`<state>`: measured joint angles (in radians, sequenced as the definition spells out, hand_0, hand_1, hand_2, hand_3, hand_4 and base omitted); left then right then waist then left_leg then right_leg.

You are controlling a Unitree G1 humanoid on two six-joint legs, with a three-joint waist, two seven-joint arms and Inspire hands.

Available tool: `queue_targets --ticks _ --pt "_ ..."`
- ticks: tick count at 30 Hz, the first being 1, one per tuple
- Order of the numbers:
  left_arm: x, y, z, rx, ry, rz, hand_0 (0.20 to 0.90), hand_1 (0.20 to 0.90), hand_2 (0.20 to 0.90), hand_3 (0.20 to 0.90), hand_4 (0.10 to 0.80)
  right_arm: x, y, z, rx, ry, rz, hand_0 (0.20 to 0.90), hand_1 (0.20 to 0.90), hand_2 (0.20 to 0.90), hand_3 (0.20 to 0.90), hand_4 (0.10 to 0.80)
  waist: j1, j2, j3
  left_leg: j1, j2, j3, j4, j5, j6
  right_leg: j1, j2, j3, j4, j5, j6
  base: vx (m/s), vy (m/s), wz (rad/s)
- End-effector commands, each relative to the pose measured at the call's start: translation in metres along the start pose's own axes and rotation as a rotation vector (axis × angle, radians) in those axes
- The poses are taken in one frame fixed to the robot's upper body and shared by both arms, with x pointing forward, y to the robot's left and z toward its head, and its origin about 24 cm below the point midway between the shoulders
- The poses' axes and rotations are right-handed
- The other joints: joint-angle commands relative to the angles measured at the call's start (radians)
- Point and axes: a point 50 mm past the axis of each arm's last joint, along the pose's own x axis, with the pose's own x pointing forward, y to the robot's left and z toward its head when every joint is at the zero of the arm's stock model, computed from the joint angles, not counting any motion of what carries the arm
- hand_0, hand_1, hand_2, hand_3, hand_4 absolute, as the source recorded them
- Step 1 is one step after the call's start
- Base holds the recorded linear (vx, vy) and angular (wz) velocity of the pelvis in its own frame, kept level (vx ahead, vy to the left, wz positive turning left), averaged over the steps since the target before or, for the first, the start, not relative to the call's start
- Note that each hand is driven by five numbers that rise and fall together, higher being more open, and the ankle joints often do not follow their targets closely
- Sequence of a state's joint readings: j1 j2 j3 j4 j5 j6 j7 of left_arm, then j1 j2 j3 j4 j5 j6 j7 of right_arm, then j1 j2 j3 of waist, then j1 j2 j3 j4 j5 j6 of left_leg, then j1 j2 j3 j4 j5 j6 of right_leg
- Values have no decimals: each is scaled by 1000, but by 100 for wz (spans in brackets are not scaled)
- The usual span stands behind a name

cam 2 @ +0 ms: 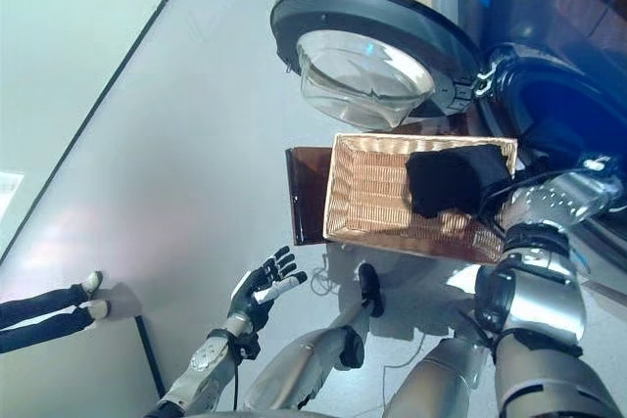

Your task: Pick up the clothes and place them into the washing machine

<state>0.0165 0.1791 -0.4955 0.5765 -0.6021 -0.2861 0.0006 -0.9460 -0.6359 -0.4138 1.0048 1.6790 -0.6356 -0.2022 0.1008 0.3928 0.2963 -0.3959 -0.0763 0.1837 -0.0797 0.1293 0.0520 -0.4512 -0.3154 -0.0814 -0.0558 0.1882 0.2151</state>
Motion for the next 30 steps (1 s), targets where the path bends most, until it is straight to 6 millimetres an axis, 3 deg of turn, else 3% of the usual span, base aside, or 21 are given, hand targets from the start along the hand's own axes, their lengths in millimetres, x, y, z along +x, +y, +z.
queue_targets --ticks 1,9,22,25,29,30 --pt "-5 -1 16 13 -99 -41 900 900 900 900 800 0 97 26 -59 -131 347 200 200 200 200 300 40 24 -60 -11 25 -5 -8 -12 -93 -130 12 15 154 -33 -45 28 -36 -7" --pt "-6 2 25 34 -130 -51 900 900 900 900 800 -6 147 32 -148 -159 432 200 200 200 200 300 67 36 -67 -57 31 -1 -8 -8 -104 -200 21 32 180 -49 -48 11 -31 -3" --pt "-7 9 28 36 -142 -15 900 900 900 900 800 -27 209 52 -47 -245 567 200 200 200 200 300 77 54 -101 -98 35 1 -8 -3 -114 -281 30 60 246 -79 -58 4 -11 -2" --pt "-7 11 29 40 -143 -8 900 900 900 900 800 -28 215 55 -72 -260 570 200 200 200 200 300 74 54 -106 -98 36 2 -8 -4 -116 -285 33 60 250 -80 -58 0 0 0" --pt "-7 12 31 58 -146 -11 900 900 900 900 800 -18 211 60 -284 -300 487 200 200 200 200 300 73 46 -105 -102 38 3 -8 -3 -115 -292 37 57 253 -78 -60 -13 -10 3" --pt "-8 13 30 61 -142 -9 900 900 900 900 800 -16 211 60 -355 -315 458 612 612 612 612 594 73 47 -104 -103 39 4 -8 -3 -115 -294 38 56 255 -78 -60 -27 -15 7"
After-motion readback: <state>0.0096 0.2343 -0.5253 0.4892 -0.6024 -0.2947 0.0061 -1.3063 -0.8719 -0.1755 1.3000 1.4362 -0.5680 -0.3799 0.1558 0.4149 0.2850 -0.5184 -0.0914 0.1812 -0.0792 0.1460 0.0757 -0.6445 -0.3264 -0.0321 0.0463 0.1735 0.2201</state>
